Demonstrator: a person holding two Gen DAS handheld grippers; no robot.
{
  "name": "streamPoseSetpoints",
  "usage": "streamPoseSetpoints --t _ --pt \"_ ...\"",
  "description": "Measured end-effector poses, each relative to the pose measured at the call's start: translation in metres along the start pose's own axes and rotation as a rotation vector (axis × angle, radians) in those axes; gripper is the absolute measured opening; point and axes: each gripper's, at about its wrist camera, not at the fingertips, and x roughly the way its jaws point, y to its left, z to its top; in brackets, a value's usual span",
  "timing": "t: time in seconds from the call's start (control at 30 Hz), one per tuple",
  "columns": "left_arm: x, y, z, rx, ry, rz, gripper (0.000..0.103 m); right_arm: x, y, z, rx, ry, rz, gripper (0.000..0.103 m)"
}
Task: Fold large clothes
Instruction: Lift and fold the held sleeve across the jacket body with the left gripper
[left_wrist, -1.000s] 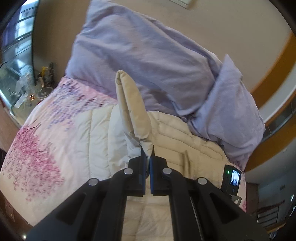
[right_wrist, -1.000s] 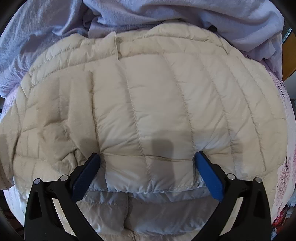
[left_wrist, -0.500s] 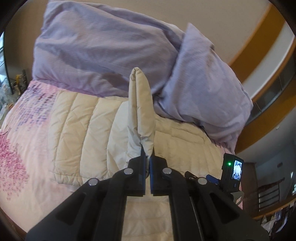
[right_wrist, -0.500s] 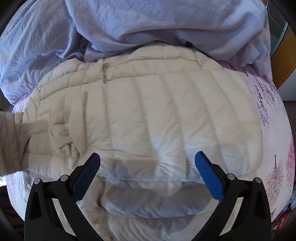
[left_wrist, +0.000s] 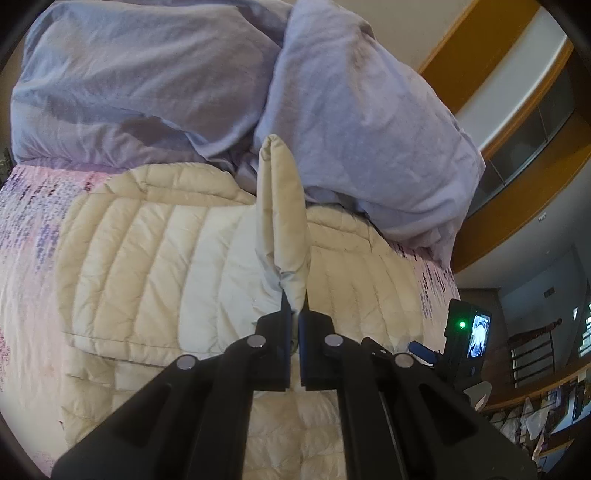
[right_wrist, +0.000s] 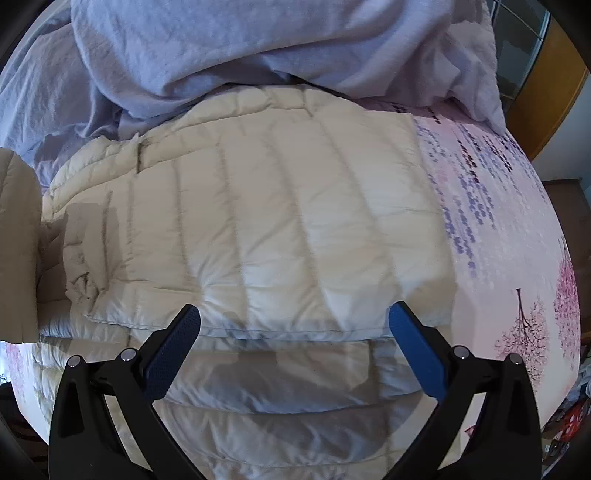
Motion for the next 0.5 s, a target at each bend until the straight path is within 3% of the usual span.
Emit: streamPoseSetpoints --t 0.5 --pt "0.047 -0.037 -0.01 0.046 0.088 -0.03 0.003 0.001 -0.024 0.004 0.016 -0.011 -0.028 0.102"
